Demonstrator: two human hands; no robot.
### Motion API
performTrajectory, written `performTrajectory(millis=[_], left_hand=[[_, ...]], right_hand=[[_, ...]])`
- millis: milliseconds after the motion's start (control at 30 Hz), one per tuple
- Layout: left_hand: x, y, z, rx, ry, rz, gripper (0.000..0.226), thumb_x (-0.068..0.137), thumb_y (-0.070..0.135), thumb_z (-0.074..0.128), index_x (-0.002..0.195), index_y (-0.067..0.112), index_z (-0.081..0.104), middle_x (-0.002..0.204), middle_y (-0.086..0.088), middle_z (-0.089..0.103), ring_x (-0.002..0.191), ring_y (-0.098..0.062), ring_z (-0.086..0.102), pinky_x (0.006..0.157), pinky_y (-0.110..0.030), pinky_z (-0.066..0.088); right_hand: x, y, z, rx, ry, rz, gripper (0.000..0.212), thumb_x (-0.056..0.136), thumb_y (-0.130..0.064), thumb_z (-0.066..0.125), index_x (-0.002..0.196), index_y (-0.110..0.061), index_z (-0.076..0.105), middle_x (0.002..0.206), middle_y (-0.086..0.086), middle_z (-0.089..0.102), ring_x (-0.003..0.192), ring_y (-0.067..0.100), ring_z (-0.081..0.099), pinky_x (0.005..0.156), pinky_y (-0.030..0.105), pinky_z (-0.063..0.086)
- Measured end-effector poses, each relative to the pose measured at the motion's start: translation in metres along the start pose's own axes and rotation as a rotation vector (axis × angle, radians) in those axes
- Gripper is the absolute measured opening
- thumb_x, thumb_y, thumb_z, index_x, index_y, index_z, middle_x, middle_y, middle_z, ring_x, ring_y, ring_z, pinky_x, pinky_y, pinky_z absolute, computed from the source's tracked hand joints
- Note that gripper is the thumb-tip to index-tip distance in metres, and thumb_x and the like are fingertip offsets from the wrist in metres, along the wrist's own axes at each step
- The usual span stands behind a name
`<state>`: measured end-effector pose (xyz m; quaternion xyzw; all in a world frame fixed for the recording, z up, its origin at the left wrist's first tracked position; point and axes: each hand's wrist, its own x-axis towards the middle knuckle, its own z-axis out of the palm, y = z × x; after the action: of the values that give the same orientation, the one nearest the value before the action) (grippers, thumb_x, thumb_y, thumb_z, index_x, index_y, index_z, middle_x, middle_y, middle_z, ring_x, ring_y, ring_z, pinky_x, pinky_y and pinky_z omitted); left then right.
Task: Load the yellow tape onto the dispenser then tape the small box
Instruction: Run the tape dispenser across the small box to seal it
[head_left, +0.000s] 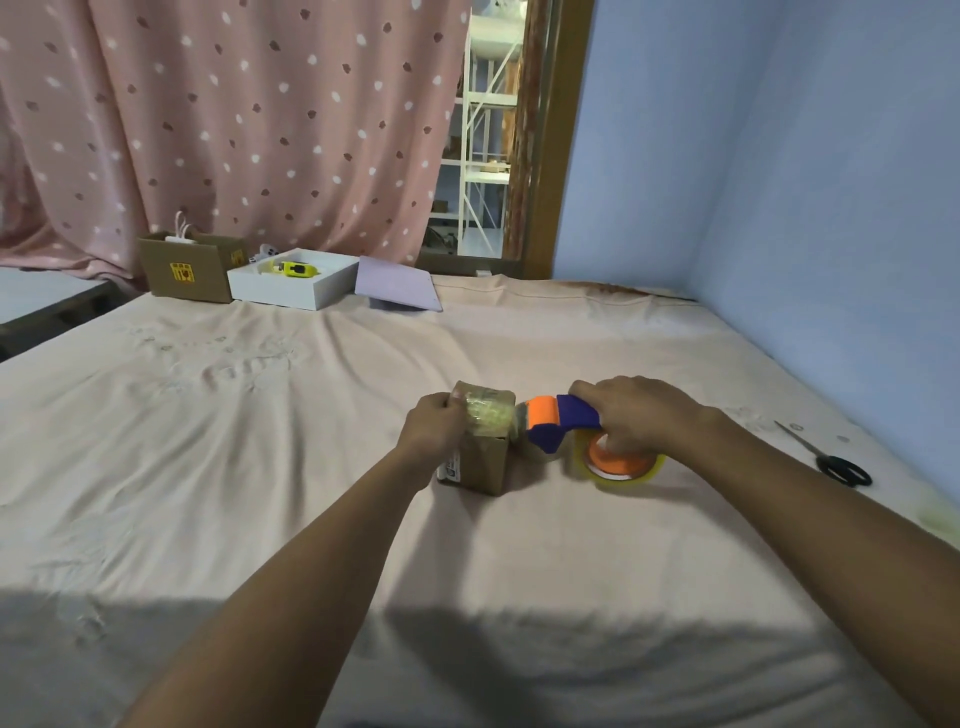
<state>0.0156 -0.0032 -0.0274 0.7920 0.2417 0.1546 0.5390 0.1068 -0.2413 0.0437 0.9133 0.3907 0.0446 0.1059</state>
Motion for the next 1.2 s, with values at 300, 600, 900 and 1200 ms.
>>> performTrajectory(millis=[300,600,900,1200], left_hand=[[-0.006,0.007,0.003,0.149,0.031,0.047,0.044,0.106,0.035,0.032,0.103,0.006,0.064,0.104,-0.013,0.069,0.097,-0.033,0.064,0.08,-0.038,0.049],[-0.006,0.005,-0.001,0.518,0.034,0.527,0.033,0.095,0.012,0.051,0.123,0.009,0.068,0.128,-0.011,0.064,0.118,-0.034,0.057,0.09,-0.041,0.047],[-0.007,0.033,0.008,0.693,-0.014,0.355,0.055,0.087,0.061,0.039,0.106,0.015,0.061,0.101,-0.001,0.051,0.1,-0.03,0.057,0.072,-0.037,0.039],[-0.014,0.035,0.016,0.714,-0.085,0.276,0.044,0.091,0.056,0.04,0.129,0.036,0.053,0.125,-0.002,0.04,0.118,-0.031,0.042,0.086,-0.043,0.044]], right_hand=[[-0.018,0.011,0.011,0.005,-0.008,0.009,0.052,0.078,-0.025,0.059,0.127,-0.032,0.044,0.109,-0.002,0.064,0.089,0.028,0.062,0.071,0.037,0.051],[-0.008,-0.018,0.008,-0.075,0.001,-0.005,0.041,0.083,-0.025,0.055,0.123,-0.026,0.047,0.107,0.003,0.062,0.085,0.03,0.056,0.067,0.035,0.04],[-0.002,-0.037,-0.005,-0.132,-0.027,0.015,0.034,0.084,-0.023,0.054,0.118,-0.022,0.049,0.101,0.007,0.061,0.078,0.031,0.05,0.066,0.036,0.04],[0.012,-0.067,-0.045,-0.496,-0.056,-0.034,0.027,0.089,-0.034,0.059,0.112,-0.021,0.063,0.11,0.003,0.065,0.1,0.029,0.066,0.068,0.034,0.046]])
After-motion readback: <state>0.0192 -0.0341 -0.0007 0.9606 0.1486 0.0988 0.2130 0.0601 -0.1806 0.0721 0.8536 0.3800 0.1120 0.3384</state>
